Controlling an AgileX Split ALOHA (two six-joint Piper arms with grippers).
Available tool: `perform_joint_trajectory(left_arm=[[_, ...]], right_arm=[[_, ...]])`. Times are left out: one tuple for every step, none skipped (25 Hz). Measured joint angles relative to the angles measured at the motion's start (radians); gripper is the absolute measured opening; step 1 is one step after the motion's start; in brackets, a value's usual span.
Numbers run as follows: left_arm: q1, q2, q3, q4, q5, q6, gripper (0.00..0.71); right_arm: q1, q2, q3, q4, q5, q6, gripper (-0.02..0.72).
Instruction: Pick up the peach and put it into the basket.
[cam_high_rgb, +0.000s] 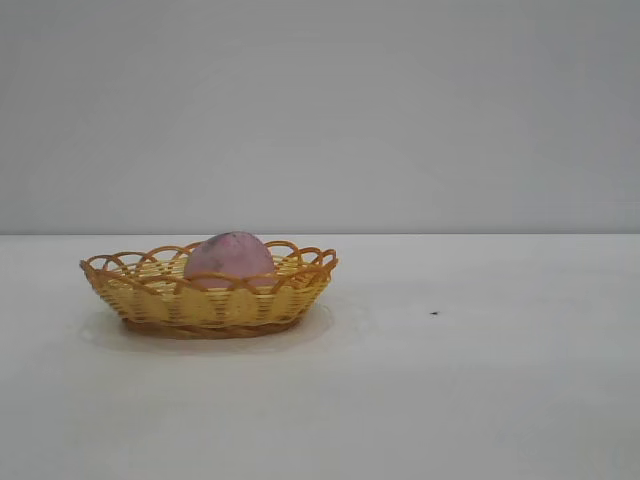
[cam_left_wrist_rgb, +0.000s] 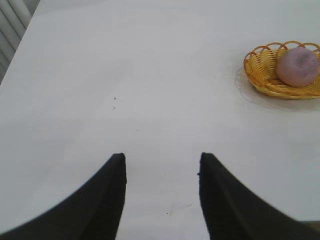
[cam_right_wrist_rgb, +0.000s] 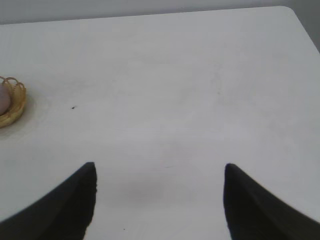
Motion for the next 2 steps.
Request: perform_joint_trajectory(left_arm=[[0.0,0.0,0.0,0.0,0.0,0.0,0.335],[0.0,0.0,0.0,0.0,0.0,0.0,0.335]], right_arm=[[0.0,0.0,0.0,0.0,0.0,0.0,0.461],[0.0,0.0,0.0,0.0,0.0,0.0,0.461]])
